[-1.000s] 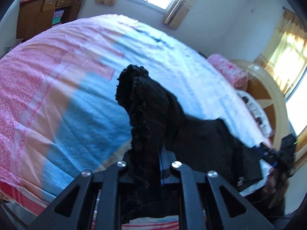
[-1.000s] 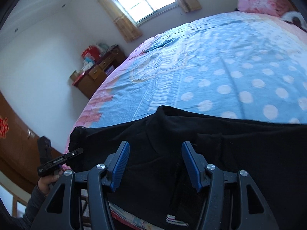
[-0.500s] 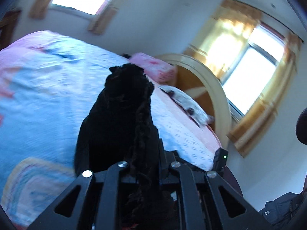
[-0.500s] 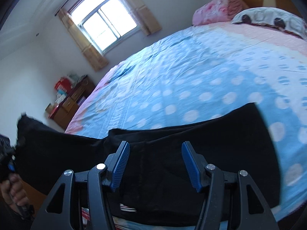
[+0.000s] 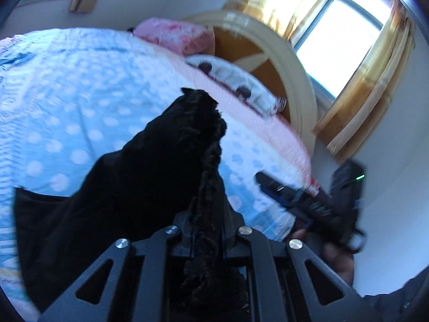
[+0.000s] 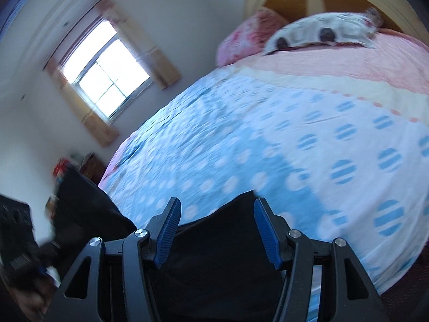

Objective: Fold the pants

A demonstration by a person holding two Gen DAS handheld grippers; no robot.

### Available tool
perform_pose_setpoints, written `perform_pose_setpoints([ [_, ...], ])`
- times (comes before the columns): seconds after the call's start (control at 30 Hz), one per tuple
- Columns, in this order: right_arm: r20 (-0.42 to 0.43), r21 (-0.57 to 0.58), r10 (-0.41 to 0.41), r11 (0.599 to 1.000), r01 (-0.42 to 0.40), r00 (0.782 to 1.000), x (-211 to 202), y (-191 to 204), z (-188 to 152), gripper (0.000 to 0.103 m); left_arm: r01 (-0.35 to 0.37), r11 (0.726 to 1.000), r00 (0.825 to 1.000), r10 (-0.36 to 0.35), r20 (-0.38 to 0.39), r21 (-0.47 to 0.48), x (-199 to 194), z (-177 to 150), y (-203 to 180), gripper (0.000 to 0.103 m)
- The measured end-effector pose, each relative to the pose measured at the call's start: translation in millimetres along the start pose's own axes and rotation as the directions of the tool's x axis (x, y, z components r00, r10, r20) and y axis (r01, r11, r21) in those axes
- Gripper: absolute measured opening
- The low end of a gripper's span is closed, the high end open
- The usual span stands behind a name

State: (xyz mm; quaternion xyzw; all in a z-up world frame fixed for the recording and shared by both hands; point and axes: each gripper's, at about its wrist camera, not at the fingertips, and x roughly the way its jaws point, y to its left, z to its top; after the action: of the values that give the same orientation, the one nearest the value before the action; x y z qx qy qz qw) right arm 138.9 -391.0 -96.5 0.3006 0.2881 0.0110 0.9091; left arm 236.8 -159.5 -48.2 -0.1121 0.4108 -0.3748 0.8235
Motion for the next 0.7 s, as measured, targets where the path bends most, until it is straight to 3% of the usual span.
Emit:
perform_pose_setpoints([
  [0.17, 0.017, 0.026, -0.036, 0.999, 0.036, 0.999, 1, -14, 5, 0.059, -0.010, 1.000, 0.994, 0.012, -0.112, 0.015, 56, -19, -5, 0.021],
  [0.23, 0.014, 0.029, -0.049, 0.998, 0.048, 0.999, 3, -17, 5, 0.059, 0.065, 0.998, 0.989, -0.067, -0.131, -0.019, 61, -26, -7, 0.030],
  [0.37, 0.012, 0.020, -0.061, 0.998, 0.060, 0.998, 4, -18, 4, 0.059, 0.086, 0.996, 0.996, -0.086, -0.030, 0.015, 27, -34, -14, 0.073],
  [0.4, 0.010, 0.003, -0.061, 0.998, 0.061, 0.998, 4, -15, 3, 0.059, 0.064, 0.998, 0.998, -0.064, 0.002, 0.027, 17, -37, -14, 0.079],
  [0.53, -0.070, -0.085, -0.005, 0.996, -0.001, 0.998, 8, -2, -8, 0.059, -0.064, 0.995, 0.993, 0.056, 0.108, 0.071, -26, -49, 1, 0.084],
  [0.6, -0.118, -0.136, -0.017, 0.991, 0.001, 0.993, 11, 4, -17, 0.059, -0.164, 0.984, 0.977, 0.152, 0.147, 0.071, -41, -59, 14, 0.092],
  [0.7, -0.176, -0.208, -0.029, 0.978, -0.008, 0.984, 12, 12, -32, 0.059, -0.301, 0.953, 0.941, 0.289, 0.179, 0.045, -56, -77, 38, 0.093],
])
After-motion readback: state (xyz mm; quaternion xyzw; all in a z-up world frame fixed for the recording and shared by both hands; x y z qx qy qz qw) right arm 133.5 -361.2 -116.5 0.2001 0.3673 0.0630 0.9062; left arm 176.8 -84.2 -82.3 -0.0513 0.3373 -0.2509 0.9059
